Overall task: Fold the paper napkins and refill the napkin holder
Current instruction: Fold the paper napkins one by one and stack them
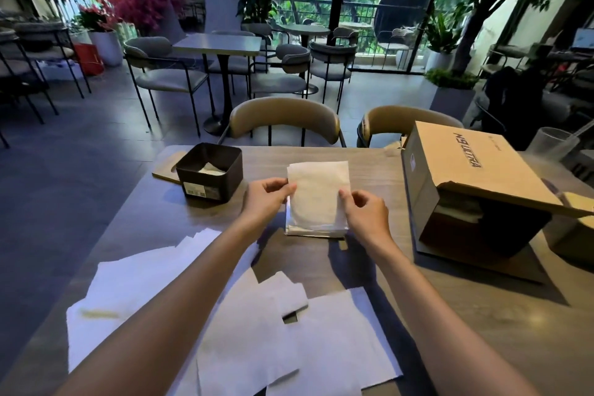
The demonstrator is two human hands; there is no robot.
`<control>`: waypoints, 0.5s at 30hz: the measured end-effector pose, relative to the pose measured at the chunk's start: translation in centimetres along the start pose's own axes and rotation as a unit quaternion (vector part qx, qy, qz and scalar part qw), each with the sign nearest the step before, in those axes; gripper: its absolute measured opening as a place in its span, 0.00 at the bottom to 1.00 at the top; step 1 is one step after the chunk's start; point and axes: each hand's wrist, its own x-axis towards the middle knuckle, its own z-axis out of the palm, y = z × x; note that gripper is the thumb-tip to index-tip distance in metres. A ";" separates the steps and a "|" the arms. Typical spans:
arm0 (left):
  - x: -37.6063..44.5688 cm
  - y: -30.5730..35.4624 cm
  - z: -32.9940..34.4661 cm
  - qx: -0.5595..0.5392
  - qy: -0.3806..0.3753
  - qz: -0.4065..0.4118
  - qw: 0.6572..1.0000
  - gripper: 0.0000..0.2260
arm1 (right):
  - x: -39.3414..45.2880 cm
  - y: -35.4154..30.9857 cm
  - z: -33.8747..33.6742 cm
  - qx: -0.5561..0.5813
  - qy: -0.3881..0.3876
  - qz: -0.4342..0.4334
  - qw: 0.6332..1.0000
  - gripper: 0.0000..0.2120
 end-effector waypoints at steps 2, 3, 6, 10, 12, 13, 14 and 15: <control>0.8 -0.1 0.5 0.004 0.009 -0.019 1.000 0.12 | 0.7 0.8 0.0 -0.051 -0.011 0.004 0.999 0.11; 1.2 -0.2 0.7 -0.001 0.011 -0.031 0.999 0.13 | 0.9 1.0 0.0 -0.063 -0.008 0.006 0.998 0.09; 1.9 -0.4 0.8 -0.028 0.000 -0.054 0.998 0.12 | 1.3 1.3 0.4 -0.053 0.015 0.022 0.998 0.09; 2.1 -1.0 0.8 -0.042 -0.011 -0.049 0.998 0.11 | 1.4 1.6 0.3 -0.035 0.018 0.029 0.999 0.09; 2.2 -1.3 0.6 -0.063 -0.005 -0.063 0.996 0.11 | 1.5 1.6 0.1 -0.025 0.015 0.027 0.999 0.08; 2.4 -1.5 0.6 -0.070 0.003 -0.071 0.995 0.11 | 1.5 1.6 0.0 -0.022 0.015 0.025 0.999 0.09; 2.5 -1.6 0.7 -0.070 0.014 -0.077 0.994 0.12 | 1.5 1.6 0.0 -0.021 0.017 0.022 0.999 0.09; 2.7 -1.8 0.8 -0.062 0.025 -0.080 0.995 0.12 | 1.4 1.6 -0.1 -0.022 0.019 0.018 0.999 0.09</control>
